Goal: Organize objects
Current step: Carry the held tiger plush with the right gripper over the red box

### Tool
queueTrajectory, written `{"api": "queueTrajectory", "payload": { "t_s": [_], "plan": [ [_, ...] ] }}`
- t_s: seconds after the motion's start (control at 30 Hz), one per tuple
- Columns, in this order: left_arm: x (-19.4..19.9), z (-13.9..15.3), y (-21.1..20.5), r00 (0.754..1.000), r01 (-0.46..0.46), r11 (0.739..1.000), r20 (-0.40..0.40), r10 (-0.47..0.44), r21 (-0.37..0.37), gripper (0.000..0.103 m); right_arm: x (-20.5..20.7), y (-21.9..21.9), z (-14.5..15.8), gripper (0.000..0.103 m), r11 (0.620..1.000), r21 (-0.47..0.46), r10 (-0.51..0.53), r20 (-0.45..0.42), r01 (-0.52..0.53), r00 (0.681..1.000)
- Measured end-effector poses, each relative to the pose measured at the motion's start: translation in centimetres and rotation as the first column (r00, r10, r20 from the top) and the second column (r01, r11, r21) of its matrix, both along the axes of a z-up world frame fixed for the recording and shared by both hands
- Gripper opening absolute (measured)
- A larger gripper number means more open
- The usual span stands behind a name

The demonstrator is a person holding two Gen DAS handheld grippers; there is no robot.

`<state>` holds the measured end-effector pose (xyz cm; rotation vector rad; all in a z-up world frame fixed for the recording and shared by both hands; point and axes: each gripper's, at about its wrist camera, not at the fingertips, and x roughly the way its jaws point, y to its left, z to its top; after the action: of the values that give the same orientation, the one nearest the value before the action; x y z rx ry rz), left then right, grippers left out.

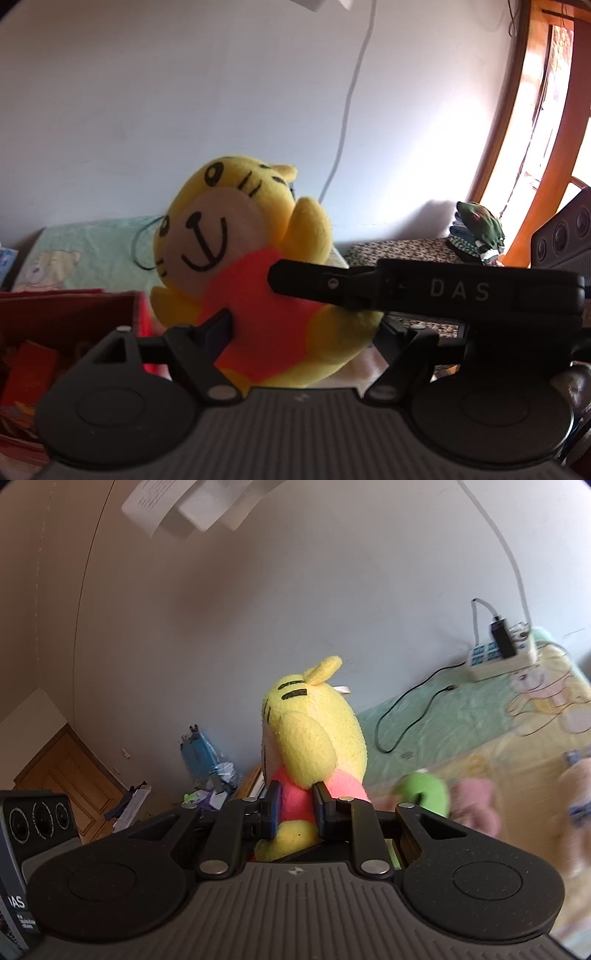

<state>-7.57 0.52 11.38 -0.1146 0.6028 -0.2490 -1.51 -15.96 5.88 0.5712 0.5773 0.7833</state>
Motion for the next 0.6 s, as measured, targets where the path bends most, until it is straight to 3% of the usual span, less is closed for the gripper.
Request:
{"api": "queueTrajectory", "payload": {
  "t_s": [0.27,0.6],
  "plan": [
    [-1.4,-0.5,8.4,1.000,0.018,1.000,-0.025,-0.019,-0.020,0.079,-0.9,7.9,0.8,0.020,0.997,-0.067,-0.049,-0.016,0.048,0.999],
    [0.1,-3.9,15.0,0.988,0.133,0.988,-0.072,-0.139,-0.082,0.078,-0.7,14.0,-1.0,0.020,0.964,-0.188,-0.198,-0.022,0.190,0.980]
  ]
}}
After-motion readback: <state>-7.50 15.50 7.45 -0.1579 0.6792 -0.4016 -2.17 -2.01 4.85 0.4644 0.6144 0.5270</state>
